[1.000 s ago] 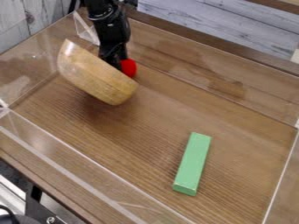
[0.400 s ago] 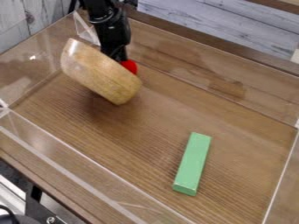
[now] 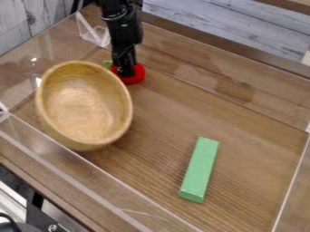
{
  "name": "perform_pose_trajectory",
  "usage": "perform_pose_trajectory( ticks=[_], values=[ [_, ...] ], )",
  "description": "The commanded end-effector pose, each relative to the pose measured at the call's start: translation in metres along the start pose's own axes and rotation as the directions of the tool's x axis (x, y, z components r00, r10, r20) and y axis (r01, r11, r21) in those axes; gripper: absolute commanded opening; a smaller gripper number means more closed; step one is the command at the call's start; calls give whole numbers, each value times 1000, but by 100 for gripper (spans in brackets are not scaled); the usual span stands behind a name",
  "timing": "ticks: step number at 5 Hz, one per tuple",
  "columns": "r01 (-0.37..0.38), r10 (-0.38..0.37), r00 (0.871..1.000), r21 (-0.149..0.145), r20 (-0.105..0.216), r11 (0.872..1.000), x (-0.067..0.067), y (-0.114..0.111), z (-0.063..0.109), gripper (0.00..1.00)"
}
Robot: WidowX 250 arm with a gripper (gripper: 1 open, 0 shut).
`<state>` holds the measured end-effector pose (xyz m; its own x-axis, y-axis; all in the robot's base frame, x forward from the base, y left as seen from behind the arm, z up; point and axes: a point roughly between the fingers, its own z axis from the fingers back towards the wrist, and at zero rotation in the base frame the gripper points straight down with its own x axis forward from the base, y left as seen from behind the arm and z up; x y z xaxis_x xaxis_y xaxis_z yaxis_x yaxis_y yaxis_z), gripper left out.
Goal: Move the red object to the right side of the table
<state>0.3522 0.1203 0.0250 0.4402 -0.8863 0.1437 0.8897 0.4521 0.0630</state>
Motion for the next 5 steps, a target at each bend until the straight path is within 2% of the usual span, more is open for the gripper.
perform_pose_trajectory(
  ticks=[1,3,5],
  values=[
    [70,-70,998,-13,2,997,2,13,-7,0],
    [60,-60,998,-5,2,998,18,-5,4,0],
    [-31,31,1000,12,-2,999,30,-7,18,0]
  ],
)
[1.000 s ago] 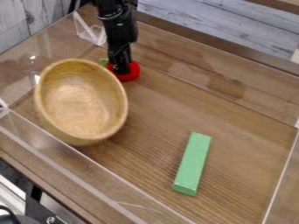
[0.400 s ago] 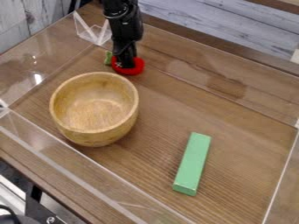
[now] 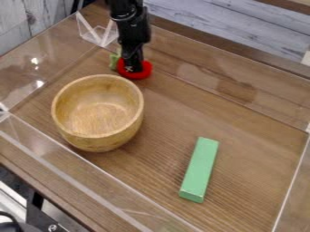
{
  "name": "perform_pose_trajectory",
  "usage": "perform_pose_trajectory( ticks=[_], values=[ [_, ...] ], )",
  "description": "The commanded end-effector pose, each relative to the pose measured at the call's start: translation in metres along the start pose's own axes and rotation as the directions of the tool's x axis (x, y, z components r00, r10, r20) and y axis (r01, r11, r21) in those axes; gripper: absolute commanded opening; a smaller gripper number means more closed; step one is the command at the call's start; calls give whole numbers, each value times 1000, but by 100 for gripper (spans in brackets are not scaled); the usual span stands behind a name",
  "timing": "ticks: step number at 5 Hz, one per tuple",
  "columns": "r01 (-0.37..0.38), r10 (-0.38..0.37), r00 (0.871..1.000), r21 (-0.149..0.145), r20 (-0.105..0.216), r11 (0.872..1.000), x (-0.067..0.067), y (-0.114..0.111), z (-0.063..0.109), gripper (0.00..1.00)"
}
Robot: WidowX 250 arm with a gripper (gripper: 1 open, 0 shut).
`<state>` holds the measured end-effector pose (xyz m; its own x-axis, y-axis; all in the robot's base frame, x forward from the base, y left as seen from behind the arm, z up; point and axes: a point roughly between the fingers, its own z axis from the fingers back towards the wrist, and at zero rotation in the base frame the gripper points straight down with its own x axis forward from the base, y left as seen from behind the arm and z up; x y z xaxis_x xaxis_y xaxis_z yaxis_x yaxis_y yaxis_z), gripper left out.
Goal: Move the red object to the right side of the table
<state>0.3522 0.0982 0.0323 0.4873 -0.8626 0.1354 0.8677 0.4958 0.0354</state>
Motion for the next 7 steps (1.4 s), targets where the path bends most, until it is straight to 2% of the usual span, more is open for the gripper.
perform_pose_trajectory(
  ticks=[1,3,5,6,7],
  values=[
    [-40,40,999,45,8,998,17,5,23,0],
    [-139,140,990,79,4,987,42,9,44,0],
    [-201,202,979,110,1,973,75,-5,62,0],
    [-195,196,981,117,7,974,69,-11,78,0],
    [-225,224,974,106,16,969,52,-18,86,0]
  ],
)
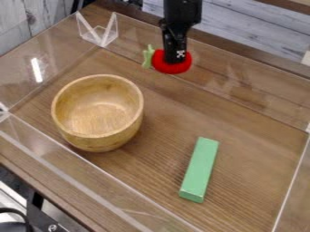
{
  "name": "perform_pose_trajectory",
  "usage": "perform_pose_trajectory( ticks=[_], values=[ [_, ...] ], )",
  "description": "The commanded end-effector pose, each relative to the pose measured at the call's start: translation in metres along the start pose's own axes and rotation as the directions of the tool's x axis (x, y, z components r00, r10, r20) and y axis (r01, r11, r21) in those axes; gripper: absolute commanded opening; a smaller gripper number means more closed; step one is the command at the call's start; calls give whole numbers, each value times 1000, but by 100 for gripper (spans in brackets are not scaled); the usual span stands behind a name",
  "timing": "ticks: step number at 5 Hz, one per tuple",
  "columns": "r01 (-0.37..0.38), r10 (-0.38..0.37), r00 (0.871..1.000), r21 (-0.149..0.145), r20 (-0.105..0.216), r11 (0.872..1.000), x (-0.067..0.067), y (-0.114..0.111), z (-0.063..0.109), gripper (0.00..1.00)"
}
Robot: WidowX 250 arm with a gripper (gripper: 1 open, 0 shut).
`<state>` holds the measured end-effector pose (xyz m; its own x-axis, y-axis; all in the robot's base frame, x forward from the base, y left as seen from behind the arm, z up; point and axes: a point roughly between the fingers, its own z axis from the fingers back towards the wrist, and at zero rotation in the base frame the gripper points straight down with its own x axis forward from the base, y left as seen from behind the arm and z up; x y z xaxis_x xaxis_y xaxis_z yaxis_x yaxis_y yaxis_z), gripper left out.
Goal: Move the red object to the right side of the table
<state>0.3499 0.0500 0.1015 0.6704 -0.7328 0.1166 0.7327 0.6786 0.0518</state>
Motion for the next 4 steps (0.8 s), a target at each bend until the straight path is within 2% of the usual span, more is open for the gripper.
perform_pose_trajectory(
  ticks=[1,2,3,4],
  values=[
    [-20,18,999,53,49,998,3,-4,34,0],
    [-29,27,998,44,54,999,6,-11,43,0],
    [-79,76,995,38,57,996,-2,-22,50,0],
    [-134,133,990,29,56,990,-16,-33,56,0]
  ],
)
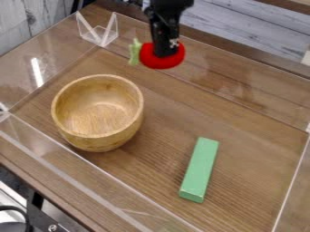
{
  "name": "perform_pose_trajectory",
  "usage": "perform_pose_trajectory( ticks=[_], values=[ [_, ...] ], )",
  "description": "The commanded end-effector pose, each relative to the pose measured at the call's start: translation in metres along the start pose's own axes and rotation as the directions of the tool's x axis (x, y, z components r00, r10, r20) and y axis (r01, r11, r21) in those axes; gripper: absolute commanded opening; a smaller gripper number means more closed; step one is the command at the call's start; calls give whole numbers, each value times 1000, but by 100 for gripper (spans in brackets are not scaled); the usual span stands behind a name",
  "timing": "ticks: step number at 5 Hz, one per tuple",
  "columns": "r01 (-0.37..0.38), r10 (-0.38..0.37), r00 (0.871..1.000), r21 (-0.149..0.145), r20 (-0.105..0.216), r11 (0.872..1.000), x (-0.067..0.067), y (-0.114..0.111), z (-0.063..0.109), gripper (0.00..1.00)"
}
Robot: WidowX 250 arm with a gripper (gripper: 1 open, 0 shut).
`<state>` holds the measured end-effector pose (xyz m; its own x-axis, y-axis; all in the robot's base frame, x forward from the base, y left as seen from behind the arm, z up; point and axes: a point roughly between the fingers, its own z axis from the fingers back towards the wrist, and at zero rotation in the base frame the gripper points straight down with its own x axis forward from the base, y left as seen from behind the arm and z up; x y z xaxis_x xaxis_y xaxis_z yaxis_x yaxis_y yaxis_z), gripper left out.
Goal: Move the red object to the right side of the table
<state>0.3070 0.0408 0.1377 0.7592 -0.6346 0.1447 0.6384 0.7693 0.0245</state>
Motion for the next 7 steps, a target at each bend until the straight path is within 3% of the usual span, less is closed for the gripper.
perform_pose_trajectory(
  ticks=[1,2,3,5,6,7],
  values=[
    [-69,69,997,28,28,997,-14,2,10,0],
    [58,-59,998,17,28,998,15,-15,20,0],
    [204,-204,978,-12,38,979,53,-37,19,0],
    [377,-372,926,-81,66,923,112,-76,-18,0],
    [428,-420,903,-132,87,894,128,-94,-40,0],
    [454,-443,891,-166,101,876,137,-92,-59,0]
  ],
)
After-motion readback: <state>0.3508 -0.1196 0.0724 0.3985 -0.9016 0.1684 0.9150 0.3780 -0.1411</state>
